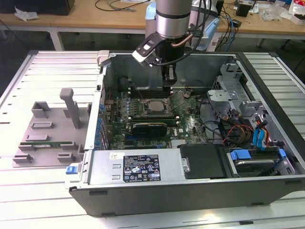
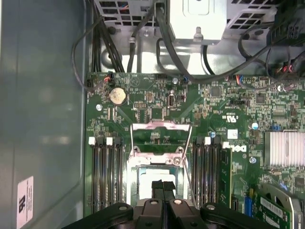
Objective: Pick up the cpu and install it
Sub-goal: 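Close the cpu cover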
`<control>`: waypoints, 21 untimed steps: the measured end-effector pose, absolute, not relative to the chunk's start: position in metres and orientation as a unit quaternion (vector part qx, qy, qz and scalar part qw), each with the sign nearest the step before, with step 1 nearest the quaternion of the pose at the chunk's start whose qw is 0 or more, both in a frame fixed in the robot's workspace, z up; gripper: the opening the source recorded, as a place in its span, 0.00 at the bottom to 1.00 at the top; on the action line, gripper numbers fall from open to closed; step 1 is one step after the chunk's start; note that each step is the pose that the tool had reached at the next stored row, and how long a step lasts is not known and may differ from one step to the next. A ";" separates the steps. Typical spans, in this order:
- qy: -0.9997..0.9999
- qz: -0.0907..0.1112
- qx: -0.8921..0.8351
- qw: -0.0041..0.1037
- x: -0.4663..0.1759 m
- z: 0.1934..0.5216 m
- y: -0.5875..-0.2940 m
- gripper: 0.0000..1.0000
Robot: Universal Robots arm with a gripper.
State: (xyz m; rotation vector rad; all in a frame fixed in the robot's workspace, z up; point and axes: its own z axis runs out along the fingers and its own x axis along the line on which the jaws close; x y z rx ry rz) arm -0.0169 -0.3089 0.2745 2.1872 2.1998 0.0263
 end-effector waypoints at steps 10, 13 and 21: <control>0.709 0.008 0.705 0.020 0.008 0.275 -0.309 0.11; 0.709 0.008 0.705 0.020 0.014 0.274 -0.309 0.11; 0.709 0.009 0.705 0.020 0.041 0.274 -0.309 0.11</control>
